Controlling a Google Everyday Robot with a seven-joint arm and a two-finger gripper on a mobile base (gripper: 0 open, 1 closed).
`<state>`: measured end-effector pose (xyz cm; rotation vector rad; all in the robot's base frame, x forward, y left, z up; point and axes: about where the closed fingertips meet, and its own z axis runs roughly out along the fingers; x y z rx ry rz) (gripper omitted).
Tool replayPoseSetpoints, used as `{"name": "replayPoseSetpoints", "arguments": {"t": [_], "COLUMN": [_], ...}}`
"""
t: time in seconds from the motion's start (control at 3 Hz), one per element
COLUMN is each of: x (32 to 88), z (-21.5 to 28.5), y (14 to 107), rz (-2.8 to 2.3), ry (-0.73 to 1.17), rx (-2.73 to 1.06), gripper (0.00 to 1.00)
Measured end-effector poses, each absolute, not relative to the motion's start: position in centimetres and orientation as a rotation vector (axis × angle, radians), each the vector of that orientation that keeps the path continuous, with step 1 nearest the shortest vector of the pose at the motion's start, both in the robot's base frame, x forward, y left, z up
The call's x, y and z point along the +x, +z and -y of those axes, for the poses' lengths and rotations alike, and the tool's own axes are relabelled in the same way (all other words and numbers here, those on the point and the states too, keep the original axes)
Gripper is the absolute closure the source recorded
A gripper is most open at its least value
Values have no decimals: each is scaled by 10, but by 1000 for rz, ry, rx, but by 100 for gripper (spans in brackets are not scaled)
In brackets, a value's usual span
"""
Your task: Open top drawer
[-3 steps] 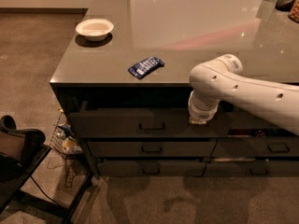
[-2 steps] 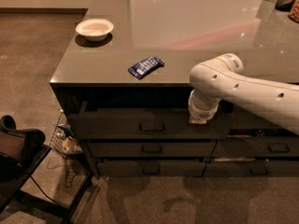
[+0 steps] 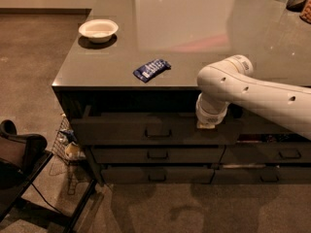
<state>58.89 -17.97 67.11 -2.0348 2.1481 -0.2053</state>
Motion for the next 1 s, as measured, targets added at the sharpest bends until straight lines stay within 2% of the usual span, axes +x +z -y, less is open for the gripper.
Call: {"name": "replayPoseSetpoints", "arguments": {"t": [0.33,0.67,1.0], "x": [515,384,341], "z": [175,160,149], "y": [712,742,775], "rz": [-2258,-2515,-2566], "ry": [-150,34,90], "rx": [-1991,-1908,-1887], "gripper": [100,100,82]}}
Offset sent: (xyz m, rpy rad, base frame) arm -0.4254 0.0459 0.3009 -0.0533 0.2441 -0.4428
